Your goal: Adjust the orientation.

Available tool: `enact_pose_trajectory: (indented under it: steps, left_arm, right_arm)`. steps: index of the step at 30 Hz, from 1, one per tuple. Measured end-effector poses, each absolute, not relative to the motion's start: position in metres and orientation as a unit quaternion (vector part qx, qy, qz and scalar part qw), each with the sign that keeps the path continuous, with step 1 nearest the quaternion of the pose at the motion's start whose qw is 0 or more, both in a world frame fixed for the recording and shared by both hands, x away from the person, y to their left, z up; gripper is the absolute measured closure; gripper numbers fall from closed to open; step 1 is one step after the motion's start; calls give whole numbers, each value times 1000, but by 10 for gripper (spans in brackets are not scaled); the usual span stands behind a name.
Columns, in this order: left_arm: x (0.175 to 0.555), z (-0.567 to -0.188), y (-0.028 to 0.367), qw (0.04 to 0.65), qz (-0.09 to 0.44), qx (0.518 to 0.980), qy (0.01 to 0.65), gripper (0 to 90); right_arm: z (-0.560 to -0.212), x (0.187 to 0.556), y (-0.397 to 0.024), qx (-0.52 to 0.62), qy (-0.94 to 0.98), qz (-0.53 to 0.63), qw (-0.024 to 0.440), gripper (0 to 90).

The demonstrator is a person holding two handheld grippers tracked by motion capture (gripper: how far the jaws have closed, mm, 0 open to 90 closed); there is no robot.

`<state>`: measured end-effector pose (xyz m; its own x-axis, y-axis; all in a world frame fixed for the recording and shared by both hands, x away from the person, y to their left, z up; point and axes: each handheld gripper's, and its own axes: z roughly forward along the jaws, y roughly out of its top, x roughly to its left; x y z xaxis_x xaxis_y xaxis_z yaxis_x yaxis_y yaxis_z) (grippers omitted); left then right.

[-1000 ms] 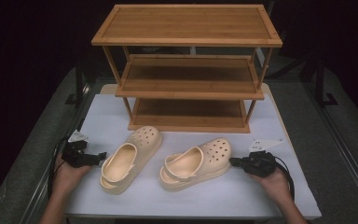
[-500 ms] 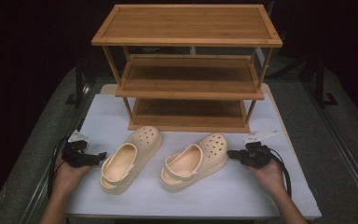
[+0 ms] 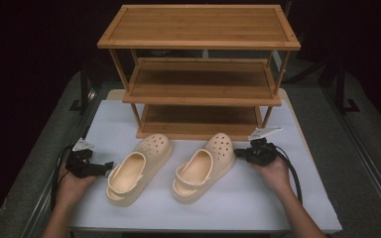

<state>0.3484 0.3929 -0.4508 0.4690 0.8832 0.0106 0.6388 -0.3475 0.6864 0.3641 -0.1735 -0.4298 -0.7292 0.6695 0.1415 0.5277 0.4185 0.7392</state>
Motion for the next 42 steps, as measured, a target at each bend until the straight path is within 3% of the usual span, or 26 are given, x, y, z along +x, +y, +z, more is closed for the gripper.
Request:
enact_pose_trajectory:
  steps: [13, 21, 34, 39, 42]
  left_arm:
    - [348, -451, 393, 313, 194, 798, 476, 7]
    - [348, -451, 393, 314, 195, 797, 477, 7]
    - [348, -451, 393, 314, 195, 797, 477, 7]
    - [348, -451, 393, 314, 195, 797, 477, 7]
    - [348, -451, 393, 314, 195, 797, 477, 7]
  right_arm:
    - [-432, 377, -157, 357, 839, 401, 87, 896]
    - [-397, 343, -155, 329, 829, 446, 74, 723]
    - [-368, 291, -82, 186, 851, 491, -17, 623]
    - [-377, 287, -48, 154, 869, 469, -36, 631]
    - [-384, 288, -40, 142, 873, 464, -42, 796]
